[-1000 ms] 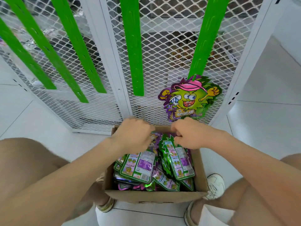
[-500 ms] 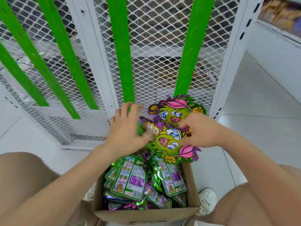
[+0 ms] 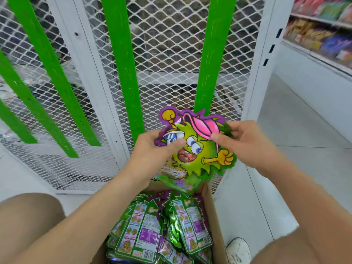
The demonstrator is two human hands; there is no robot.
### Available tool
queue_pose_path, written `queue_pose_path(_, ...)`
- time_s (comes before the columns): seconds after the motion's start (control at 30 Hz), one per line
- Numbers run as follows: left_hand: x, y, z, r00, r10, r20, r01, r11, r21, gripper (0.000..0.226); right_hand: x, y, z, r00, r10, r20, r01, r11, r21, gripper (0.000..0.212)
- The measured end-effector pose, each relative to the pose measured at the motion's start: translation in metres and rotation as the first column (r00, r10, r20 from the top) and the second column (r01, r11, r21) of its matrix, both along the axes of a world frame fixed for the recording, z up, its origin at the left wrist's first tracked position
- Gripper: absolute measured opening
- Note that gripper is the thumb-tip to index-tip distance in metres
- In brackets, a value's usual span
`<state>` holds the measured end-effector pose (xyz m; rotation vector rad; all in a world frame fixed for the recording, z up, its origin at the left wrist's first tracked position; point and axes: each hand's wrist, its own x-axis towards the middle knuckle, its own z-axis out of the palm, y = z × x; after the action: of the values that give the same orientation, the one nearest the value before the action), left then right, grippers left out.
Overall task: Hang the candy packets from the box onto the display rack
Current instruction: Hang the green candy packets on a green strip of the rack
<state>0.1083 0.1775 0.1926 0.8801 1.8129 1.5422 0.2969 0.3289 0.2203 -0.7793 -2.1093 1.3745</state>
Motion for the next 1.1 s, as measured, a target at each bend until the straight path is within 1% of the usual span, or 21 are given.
queue_pose_path(0.03, 0.002, 0.004, -0.001, 1.0, -0.01, 0.004, 0.01, 1.0, -0.007, 0.021, 0.0, 0.002, 0.0, 0.999, -0.03, -0.041, 0.029, 0.999, -0.017, 0.014)
queue_pose_path(0.07, 0.003, 0.008, -0.001, 0.998, -0.012, -0.057, 0.01, 1.0, -0.029, 0.022, -0.001, 0.005, -0.001, 0.997, -0.047, -0.066, 0.049, 0.998, 0.03, 0.016)
queue_pose_path(0.13, 0.005, 0.016, -0.001, 0.964, 0.002, -0.268, -0.022, 0.997, -0.071, 0.029, -0.002, 0.012, 0.0, 0.997, -0.055, -0.045, 0.063, 0.979, 0.196, 0.017)
queue_pose_path(0.17, 0.005, 0.021, -0.001, 0.948, 0.013, -0.319, -0.033, 0.998, -0.055, 0.036, -0.002, 0.016, -0.001, 0.998, -0.065, -0.026, 0.07, 0.968, 0.24, 0.016)
queue_pose_path(0.27, 0.006, 0.035, 0.007, 0.949, 0.077, -0.307, -0.06, 0.996, 0.065, 0.061, -0.001, 0.028, 0.0, 0.996, -0.084, 0.031, 0.073, 0.963, 0.258, 0.008)
queue_pose_path(0.3, 0.005, 0.04, 0.009, 0.945, 0.097, -0.312, -0.071, 0.993, 0.096, 0.064, -0.001, 0.032, 0.0, 0.993, -0.102, 0.061, 0.081, 0.958, 0.273, 0.015)
queue_pose_path(0.33, 0.003, 0.045, 0.011, 0.941, 0.105, -0.321, -0.071, 0.991, 0.115, 0.064, 0.0, 0.034, 0.001, 0.987, -0.12, 0.105, 0.082, 0.948, 0.308, 0.025)
queue_pose_path(0.37, 0.002, 0.049, 0.014, 0.939, 0.109, -0.327, -0.069, 0.989, 0.13, 0.062, 0.0, 0.036, 0.001, 0.978, -0.136, 0.161, 0.073, 0.935, 0.348, 0.03)
queue_pose_path(0.47, -0.001, 0.06, 0.019, 0.939, 0.123, -0.321, -0.084, 0.987, 0.134, 0.046, -0.004, 0.041, -0.002, 0.943, -0.185, 0.275, 0.027, 0.869, 0.493, 0.021)
queue_pose_path(0.53, -0.002, 0.065, 0.02, 0.941, 0.088, -0.328, -0.051, 0.992, 0.119, 0.039, -0.008, 0.042, -0.004, 0.941, -0.204, 0.271, 0.029, 0.844, 0.536, 0.019)
queue_pose_path(0.6, -0.001, 0.068, 0.022, 0.932, 0.034, -0.36, 0.0, 0.996, 0.095, 0.041, -0.012, 0.041, -0.004, 0.959, -0.194, 0.207, 0.063, 0.857, 0.511, 0.014)
queue_pose_path(0.67, 0.0, 0.069, 0.024, 0.924, -0.012, -0.381, 0.038, 0.997, 0.061, 0.043, -0.017, 0.038, -0.004, 0.974, -0.158, 0.161, 0.062, 0.872, 0.485, 0.022)
queue_pose_path(0.77, -0.001, 0.071, 0.025, 0.897, -0.088, -0.434, 0.093, 0.996, -0.009, 0.028, -0.021, 0.034, -0.003, 0.981, -0.136, 0.138, 0.055, 0.877, 0.477, 0.014)
queue_pose_path(0.8, -0.001, 0.071, 0.025, 0.889, -0.118, -0.443, 0.107, 0.993, -0.05, 0.024, -0.022, 0.034, -0.003, 0.982, -0.139, 0.125, 0.066, 0.884, 0.463, 0.015)
queue_pose_path(0.83, -0.002, 0.071, 0.025, 0.889, -0.146, -0.433, 0.123, 0.989, -0.082, 0.024, -0.022, 0.033, -0.003, 0.983, -0.146, 0.112, 0.081, 0.89, 0.448, 0.016)
queue_pose_path(0.93, 0.001, 0.069, 0.028, 0.902, -0.191, -0.386, 0.158, 0.98, -0.117, 0.035, -0.022, 0.026, -0.001, 0.983, -0.162, 0.09, 0.109, 0.898, 0.426, 0.015)
queue_pose_path(1.03, 0.001, 0.065, 0.03, 0.92, -0.234, -0.315, 0.21, 0.972, -0.107, 0.038, -0.022, 0.02, 0.0, 0.982, -0.184, 0.043, 0.15, 0.895, 0.421, 0.023)
queue_pose_path(1.1, 0.0, 0.062, 0.031, 0.933, -0.247, -0.26, 0.229, 0.968, -0.098, 0.037, -0.023, 0.017, 0.0, 0.976, -0.218, 0.027, 0.182, 0.874, 0.451, 0.028)
